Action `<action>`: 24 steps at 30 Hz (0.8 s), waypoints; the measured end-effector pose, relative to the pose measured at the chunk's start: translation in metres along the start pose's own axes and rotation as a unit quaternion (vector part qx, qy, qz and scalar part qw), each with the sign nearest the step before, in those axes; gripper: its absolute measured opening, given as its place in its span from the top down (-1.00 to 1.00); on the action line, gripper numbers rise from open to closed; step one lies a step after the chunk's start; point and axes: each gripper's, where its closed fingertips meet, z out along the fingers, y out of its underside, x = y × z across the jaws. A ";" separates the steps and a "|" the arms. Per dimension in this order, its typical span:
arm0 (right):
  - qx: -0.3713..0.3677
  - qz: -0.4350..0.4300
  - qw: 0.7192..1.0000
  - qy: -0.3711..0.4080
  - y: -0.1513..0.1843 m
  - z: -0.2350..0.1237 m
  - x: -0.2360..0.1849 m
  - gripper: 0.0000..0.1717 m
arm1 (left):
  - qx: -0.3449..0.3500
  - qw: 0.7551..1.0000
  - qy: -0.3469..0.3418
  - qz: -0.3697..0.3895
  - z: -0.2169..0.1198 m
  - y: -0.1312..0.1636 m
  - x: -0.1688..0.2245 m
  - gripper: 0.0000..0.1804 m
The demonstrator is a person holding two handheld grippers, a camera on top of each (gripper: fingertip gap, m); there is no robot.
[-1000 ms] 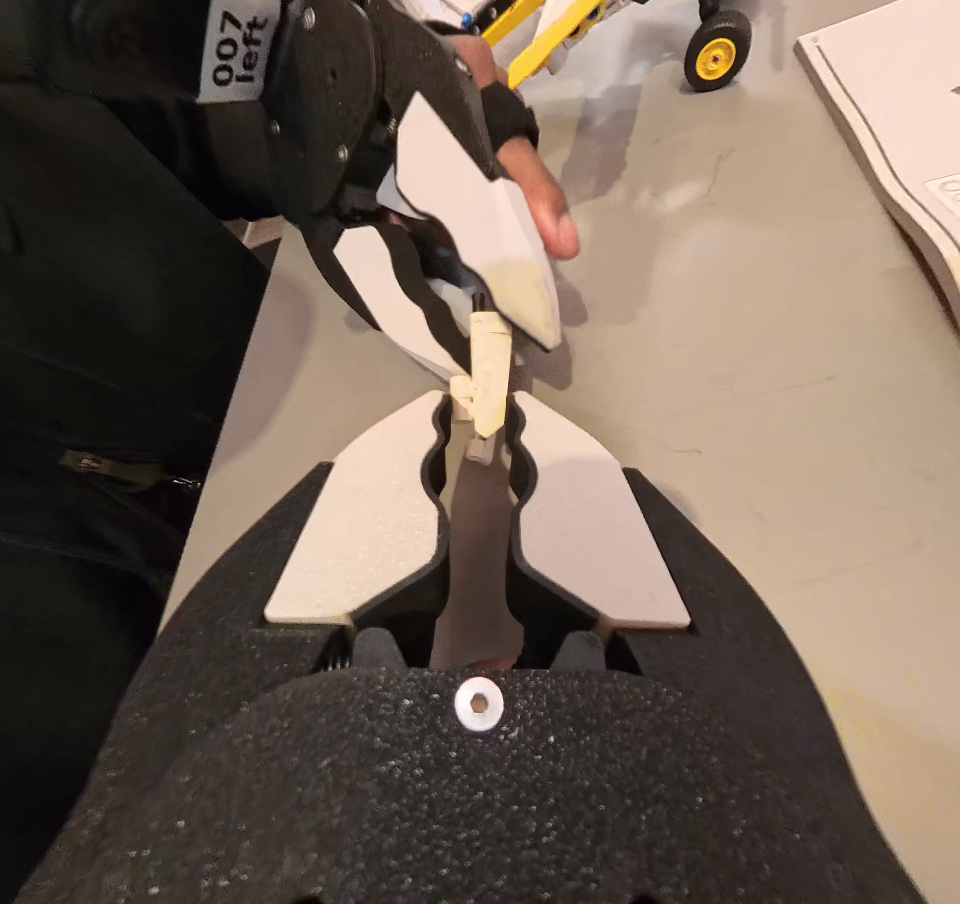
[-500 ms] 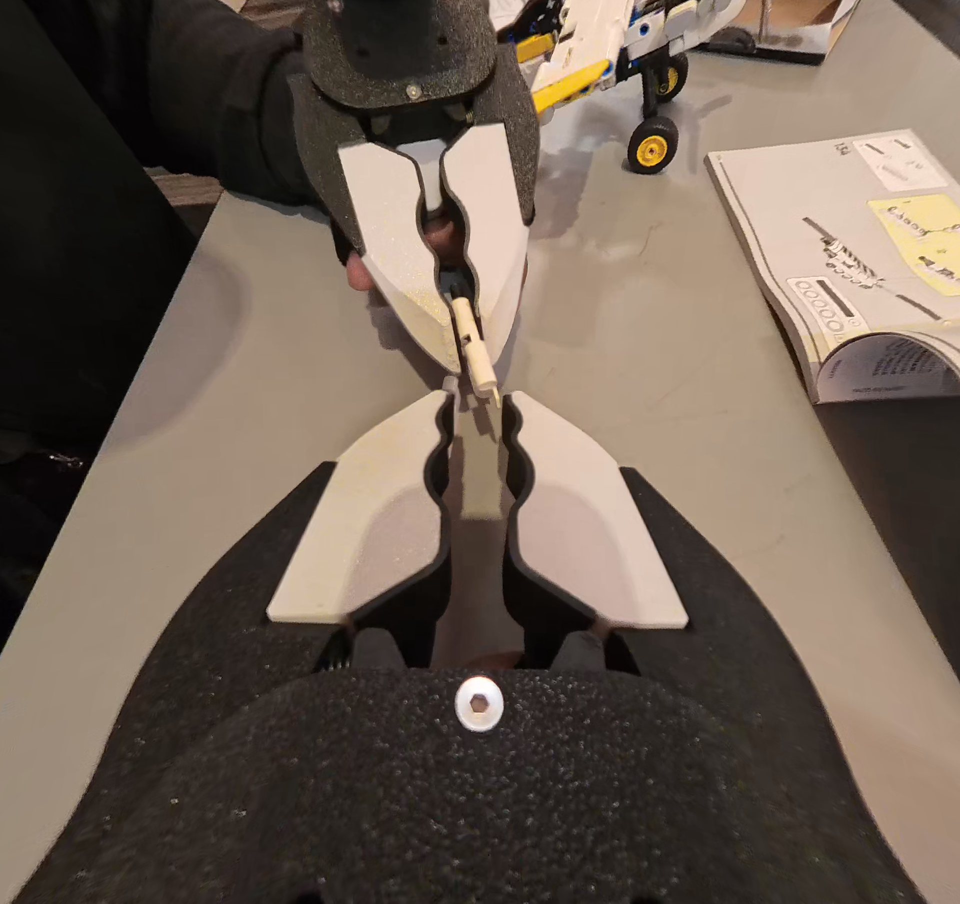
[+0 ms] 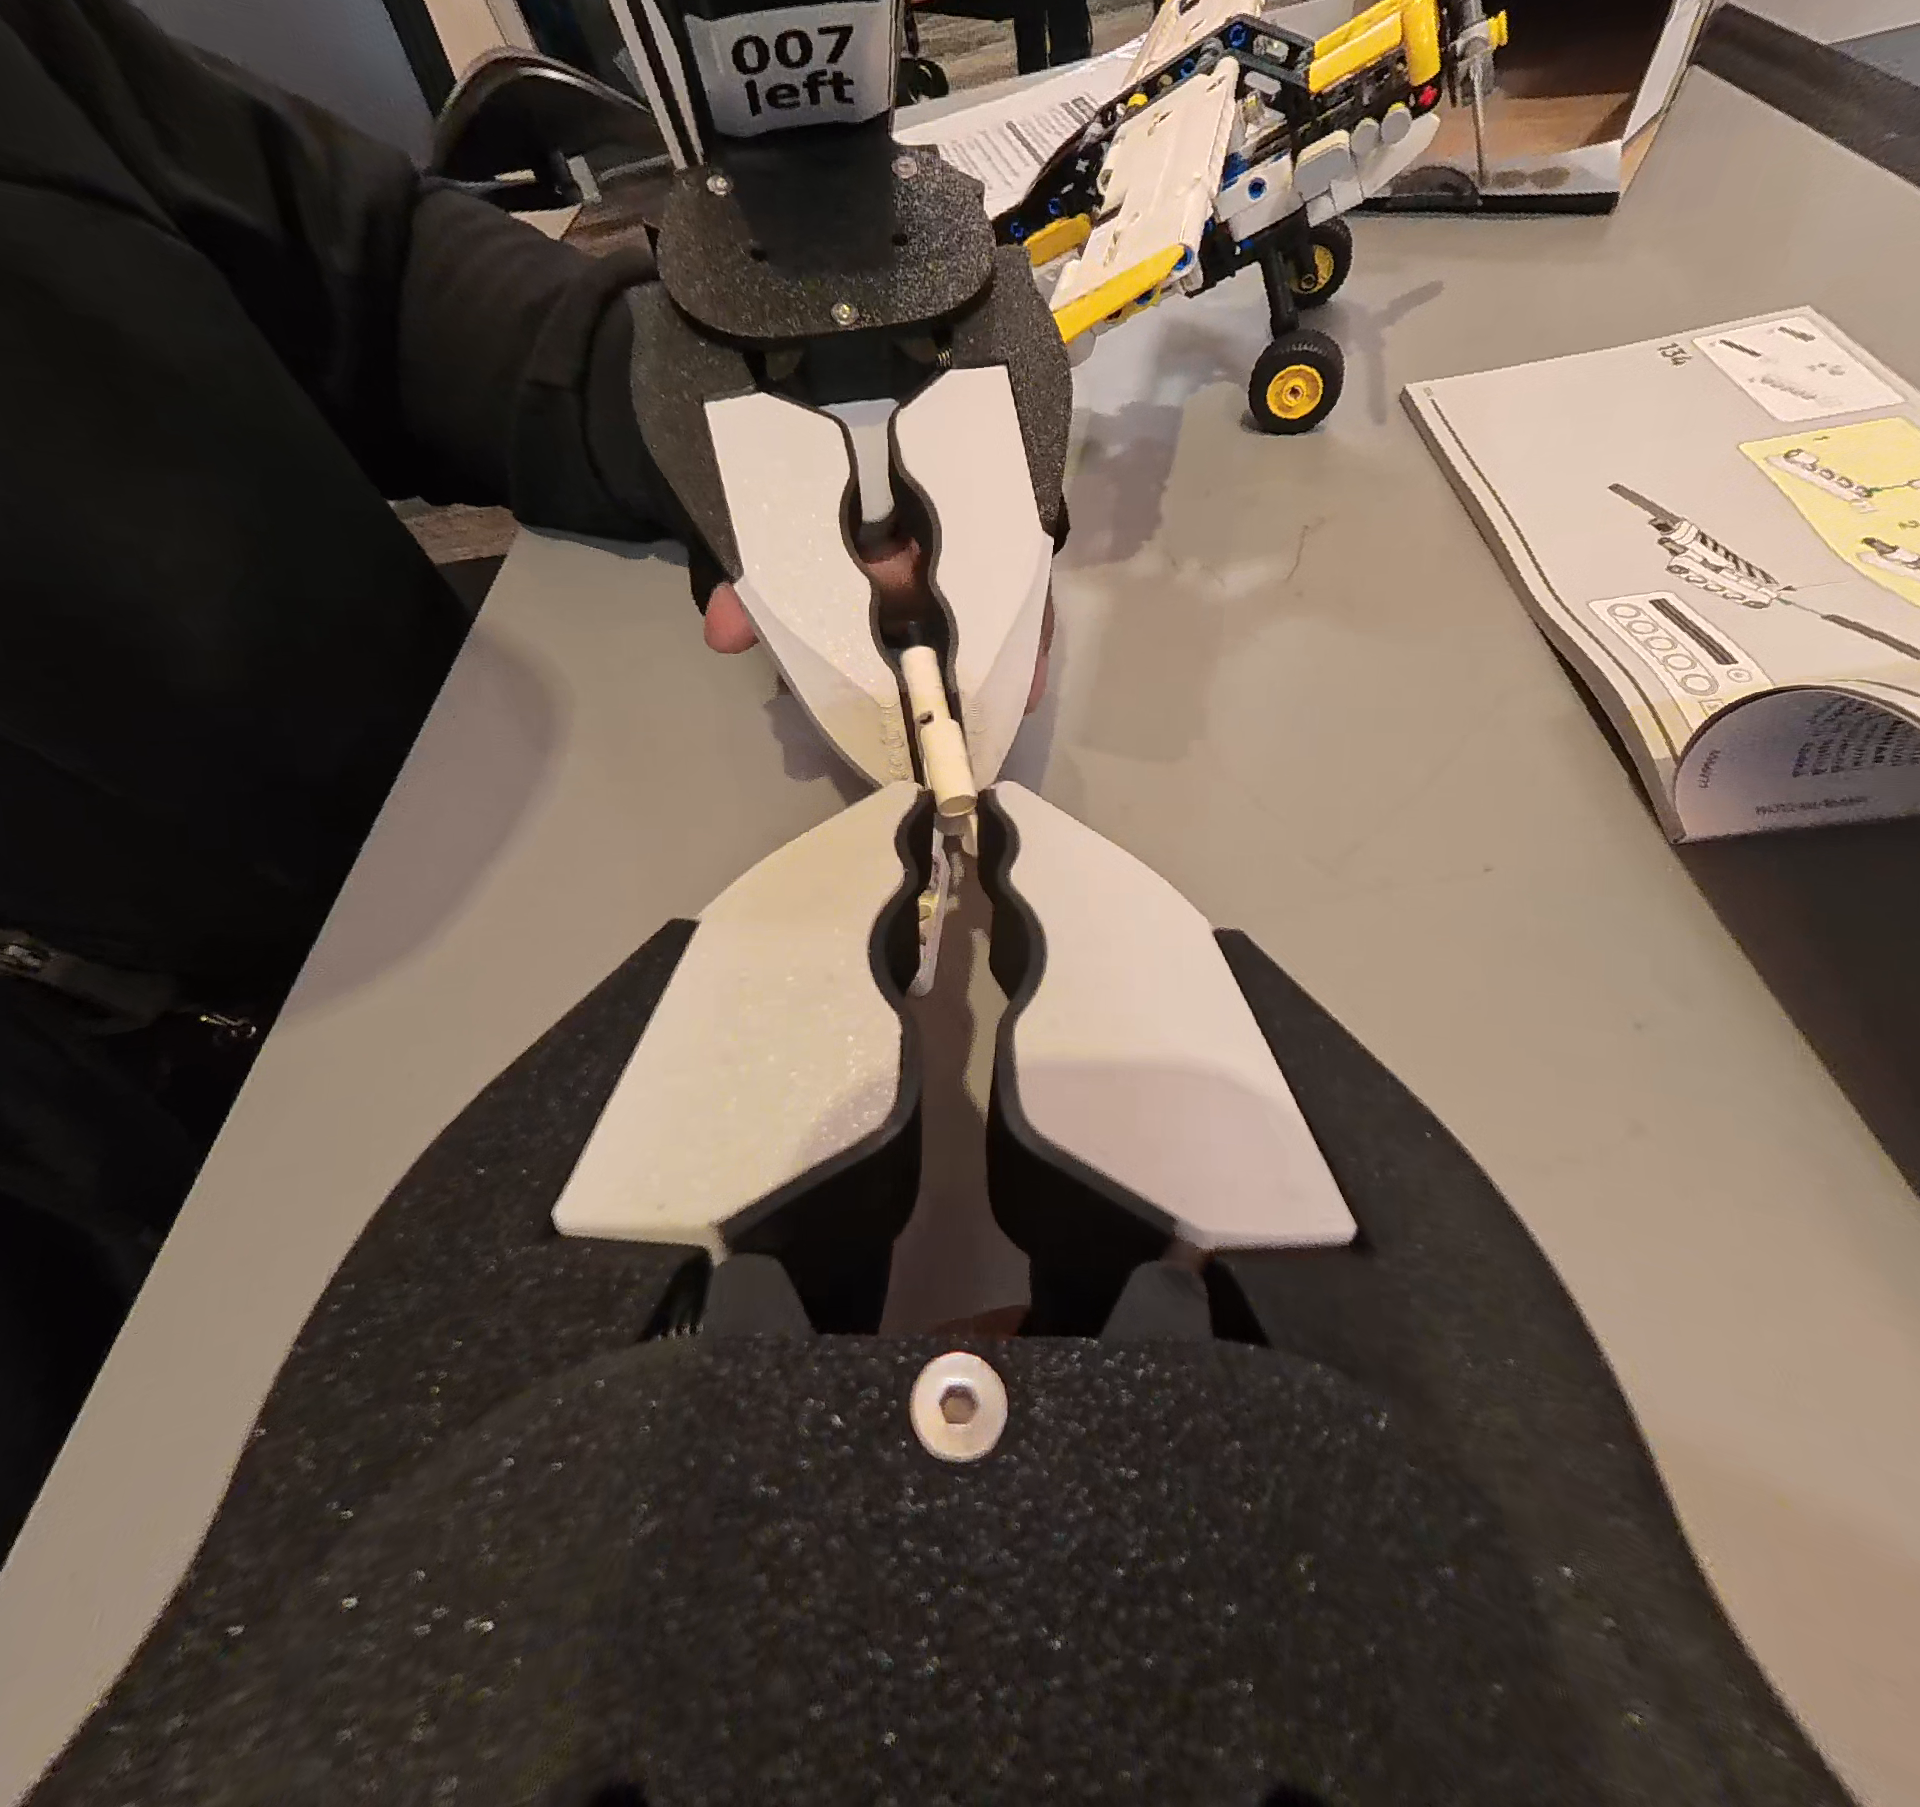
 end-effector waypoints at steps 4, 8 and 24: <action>-0.033 0.007 0.998 0.053 0.005 -0.008 0.014 0.79 | -0.001 1.000 -0.023 -0.007 -0.001 0.000 -0.007 0.91; -0.105 0.019 0.987 0.118 0.030 -0.030 0.029 0.73 | -0.004 0.999 -0.044 -0.009 -0.004 0.001 -0.014 0.91; -0.197 -0.017 0.966 0.169 0.074 -0.021 0.033 0.95 | -0.020 0.999 -0.047 0.012 -0.001 0.006 -0.011 0.92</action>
